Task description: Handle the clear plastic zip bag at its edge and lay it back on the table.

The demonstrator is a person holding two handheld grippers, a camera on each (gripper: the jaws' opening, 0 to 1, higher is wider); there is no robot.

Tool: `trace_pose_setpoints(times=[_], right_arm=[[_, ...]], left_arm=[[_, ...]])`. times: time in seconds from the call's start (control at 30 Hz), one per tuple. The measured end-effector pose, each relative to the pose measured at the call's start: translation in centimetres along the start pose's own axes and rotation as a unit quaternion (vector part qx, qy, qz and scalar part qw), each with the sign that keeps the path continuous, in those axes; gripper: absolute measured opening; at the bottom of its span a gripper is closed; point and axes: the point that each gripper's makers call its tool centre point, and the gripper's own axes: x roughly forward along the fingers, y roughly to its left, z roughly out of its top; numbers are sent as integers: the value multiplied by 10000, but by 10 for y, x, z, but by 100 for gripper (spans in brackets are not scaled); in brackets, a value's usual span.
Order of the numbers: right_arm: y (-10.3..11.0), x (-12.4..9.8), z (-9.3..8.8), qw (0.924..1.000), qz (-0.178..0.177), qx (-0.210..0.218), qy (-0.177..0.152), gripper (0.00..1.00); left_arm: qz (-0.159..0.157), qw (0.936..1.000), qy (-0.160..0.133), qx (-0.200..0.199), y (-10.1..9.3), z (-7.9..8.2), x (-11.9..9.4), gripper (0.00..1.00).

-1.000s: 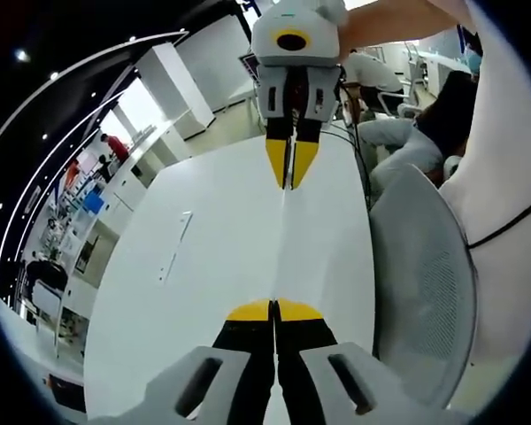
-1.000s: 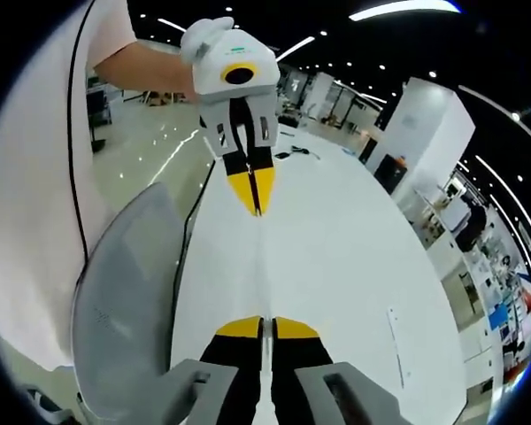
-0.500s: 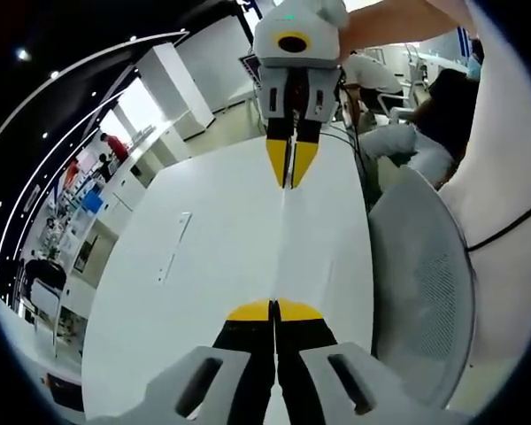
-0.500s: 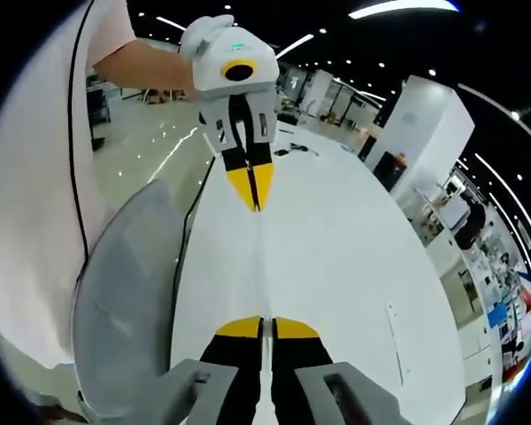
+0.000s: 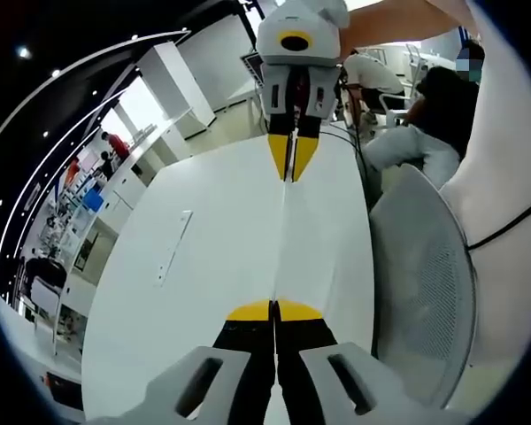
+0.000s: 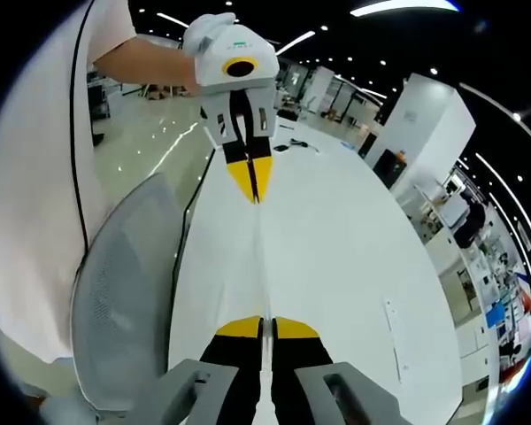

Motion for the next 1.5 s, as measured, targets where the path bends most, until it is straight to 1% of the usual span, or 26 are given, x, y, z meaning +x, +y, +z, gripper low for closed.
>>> trace_pose_setpoints(times=[0.03, 0.07, 0.1, 0.27, 0.37, 0.43, 0.6, 0.67, 0.73, 0.8, 1.0, 1.3, 1.5], right_arm=[[0, 0, -2, 10000, -5, -1, 24, 0], [0, -1, -1, 10000, -2, 7, -16, 0], [0, -2, 0, 10000, -6, 25, -40, 0], [0, -1, 0, 10000, -39, 8, -12, 0], [-2, -3, 0, 9999, -76, 102, -36, 0], [-3, -3, 1, 9997, -79, 201, -63, 0], [-1, -3, 2, 9997, -51, 231, -83, 1], [1, -3, 7, 9993, -18, 321, -180, 3], [1, -2, 9, 9995, -24, 242, -197, 4], [2, -1, 13, 9993, 8, 293, -231, 6], [2, -2, 16, 9993, 48, 275, -268, 7], [-2, -9, 29, 9979, 105, 442, -468, 7], [-3, -10, 33, 9972, 141, 519, -518, 7]], left_arm=[[3, 10000, 22, -5, 0, -1, 0, 0], [-6, 10000, -30, -9, 0, 0, 0, 0], [16, 10000, -22, -30, 0, 0, -1, 0], [36, 10000, -24, -35, 1, 1, -1, 0], [60, 10000, -51, -29, 2, 2, -2, 0], [89, 9999, -52, 0, 3, 3, -2, 0], [137, 9998, -113, 109, 2, 7, -2, 0], [142, 9997, -146, 145, 2, 9, -2, 0], [139, 9996, -176, 183, 1, 11, -2, 0], [151, 9993, -215, 250, 1, 14, -2, 0], [211, 9985, -301, 410, 2, 18, -2, 0], [241, 9982, -338, 442, 2, 19, -1, 0], [259, 9980, -370, 451, 1, 19, -2, 0]])
